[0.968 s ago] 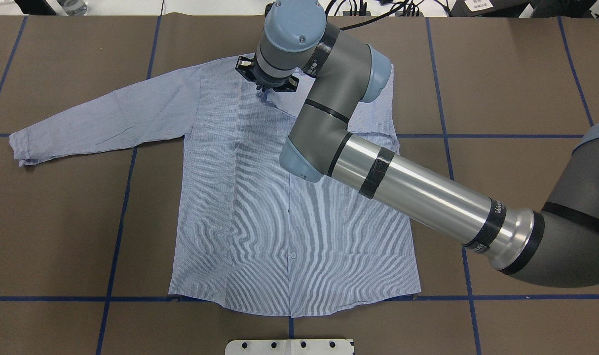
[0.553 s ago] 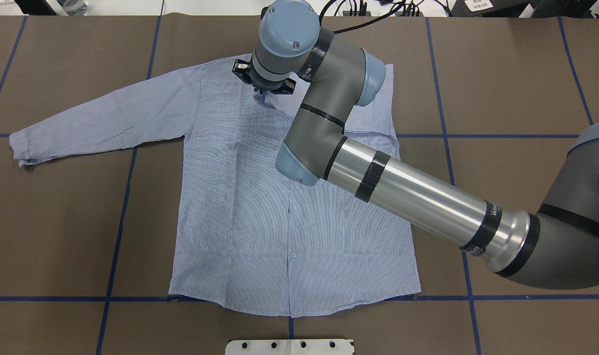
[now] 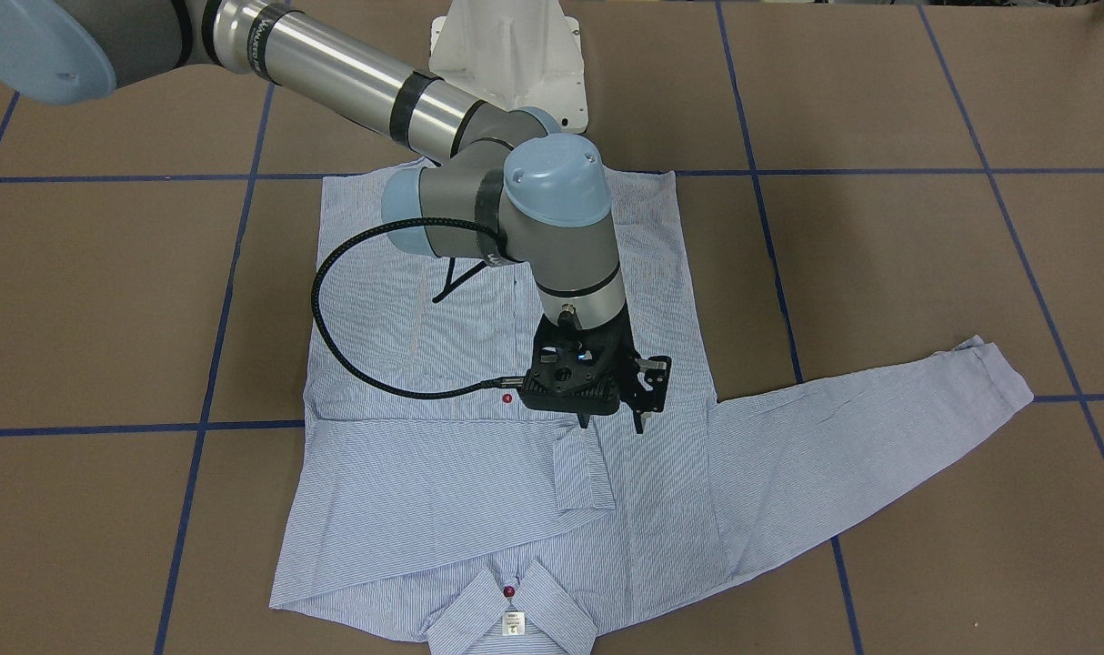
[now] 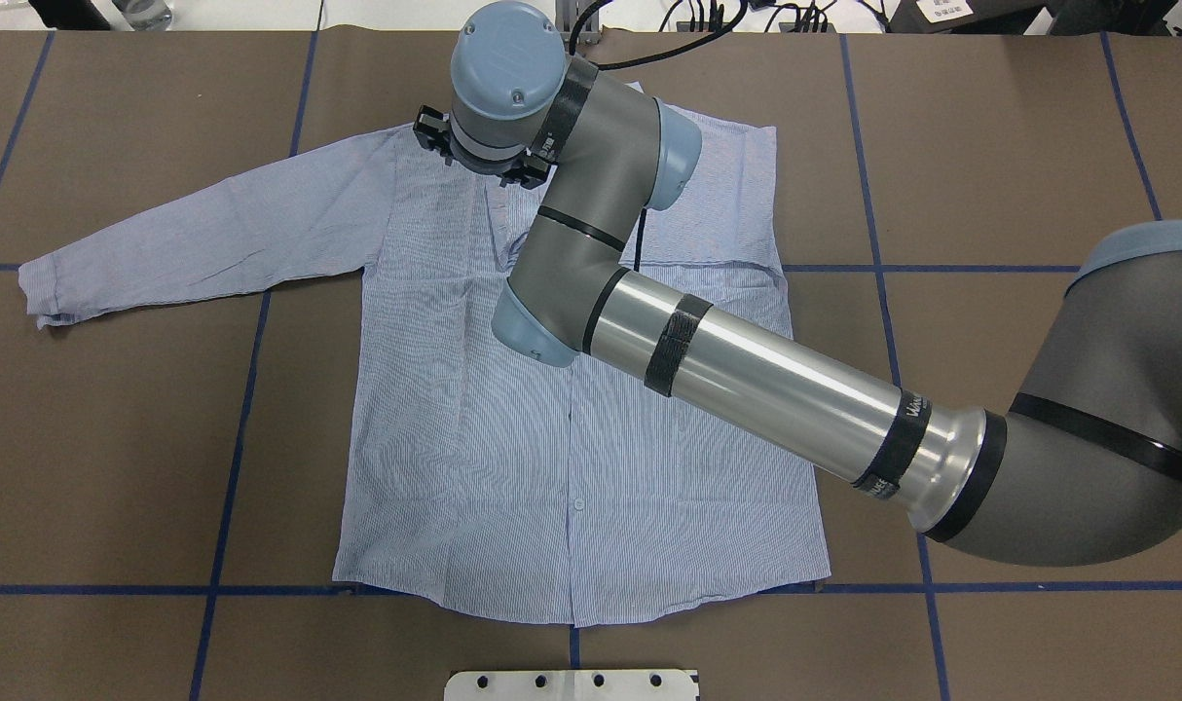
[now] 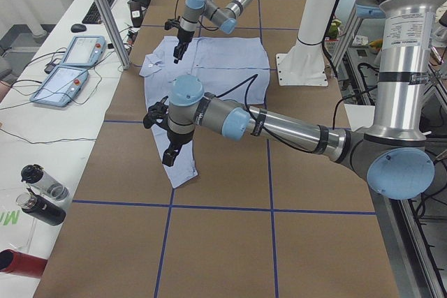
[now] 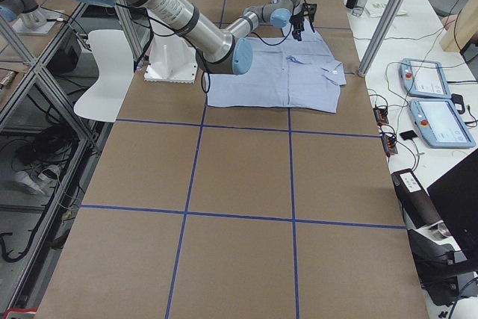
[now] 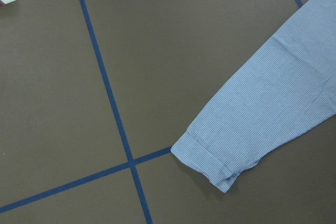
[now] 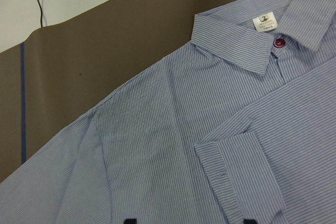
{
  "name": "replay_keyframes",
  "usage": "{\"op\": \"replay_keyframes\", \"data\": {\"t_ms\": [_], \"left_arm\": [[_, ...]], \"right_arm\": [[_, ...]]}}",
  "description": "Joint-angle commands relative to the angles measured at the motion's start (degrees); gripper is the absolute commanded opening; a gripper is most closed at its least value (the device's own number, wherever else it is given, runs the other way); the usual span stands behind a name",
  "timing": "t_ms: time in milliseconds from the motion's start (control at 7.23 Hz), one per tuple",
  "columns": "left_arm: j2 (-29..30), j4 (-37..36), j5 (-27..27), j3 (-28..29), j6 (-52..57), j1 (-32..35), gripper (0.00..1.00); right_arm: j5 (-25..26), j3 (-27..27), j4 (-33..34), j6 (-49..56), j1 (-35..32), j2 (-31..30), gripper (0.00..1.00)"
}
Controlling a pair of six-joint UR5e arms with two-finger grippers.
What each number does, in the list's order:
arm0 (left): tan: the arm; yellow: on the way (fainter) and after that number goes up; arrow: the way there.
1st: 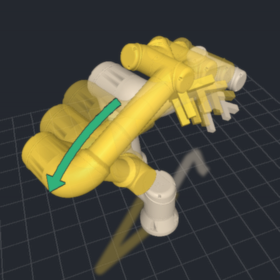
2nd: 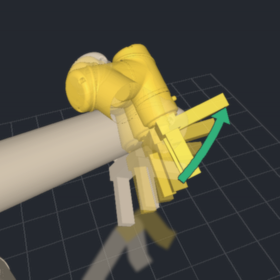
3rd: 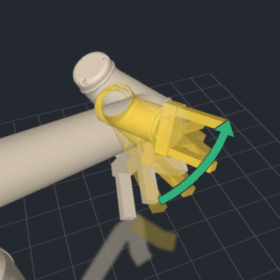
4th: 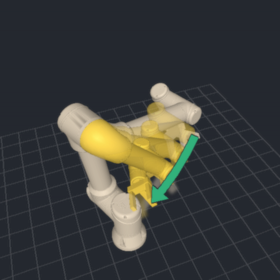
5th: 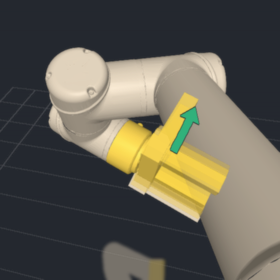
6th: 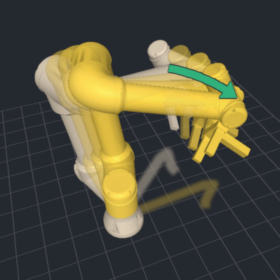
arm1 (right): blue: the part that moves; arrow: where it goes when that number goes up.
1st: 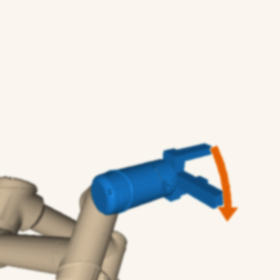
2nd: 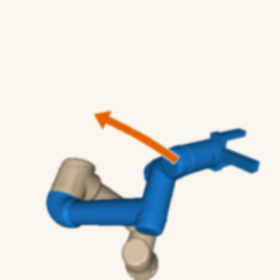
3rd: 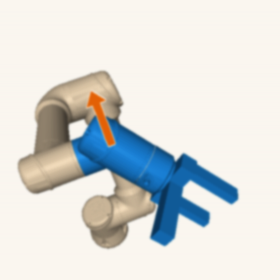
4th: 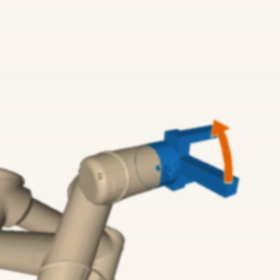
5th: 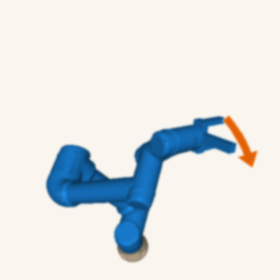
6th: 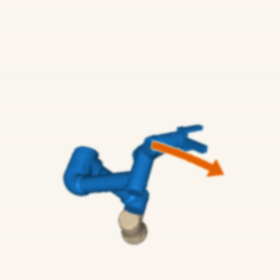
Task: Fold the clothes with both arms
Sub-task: 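Carry the sleeve cuff with the right gripper across toward the collar, then release the sleeve near the collar and raise the right gripper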
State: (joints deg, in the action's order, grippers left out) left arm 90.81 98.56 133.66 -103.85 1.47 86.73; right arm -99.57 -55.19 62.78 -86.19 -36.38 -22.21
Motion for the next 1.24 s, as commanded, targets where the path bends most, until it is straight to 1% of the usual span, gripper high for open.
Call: {"op": "replay_keyframes", "data": {"t_ms": [0, 138, 277, 415, 553, 691, 830, 968, 1106], "left_arm": [[0.0, 0.3, 0.6, 0.8, 0.1, -0.2, 1.00], [0.1, 0.9, 0.6, 1.4, 0.1, -0.5, 1.00], [0.0, 4.0, 2.5, 1.5, -0.2, -1.6, 1.00], [0.0, 4.6, 6.5, 2.0, -3.5, -3.2, 1.00], [0.2, 6.0, 6.0, 3.0, -4.5, -5.6, 1.00], [0.8, 11.9, 3.7, 7.3, -4.7, -6.5, 1.00], [2.1, 19.0, 3.3, 14.0, -7.6, -6.9, 1.00], [5.7, 21.7, 3.3, 18.9, -19.1, -9.0, 1.00], [8.8, 21.9, 3.3, 22.9, -25.9, -11.4, 1.00]], "right_arm": [[0.1, 0.0, 0.1, -4.6, -0.3, 0.6, 0.99], [-0.9, -2.6, 3.1, -4.7, -1.7, -1.1, 0.99], [-3.1, -10.9, 12.7, -4.6, -2.6, -5.4, 0.99], [-6.6, -19.2, 19.2, -4.2, -3.8, -10.3, 0.99], [-8.5, -26.7, 20.8, -4.0, -5.2, -16.4, 0.99], [-9.5, -34.2, 20.8, -3.5, -6.2, -23.6, 0.99], [-10.3, -39.2, 20.9, -1.0, -7.5, -29.0, 0.99], [-10.6, -42.3, 20.8, 1.8, -7.9, -33.4, 0.99], [-10.6, -44.6, 20.6, 2.3, -8.1, -36.8, 0.99]]}}
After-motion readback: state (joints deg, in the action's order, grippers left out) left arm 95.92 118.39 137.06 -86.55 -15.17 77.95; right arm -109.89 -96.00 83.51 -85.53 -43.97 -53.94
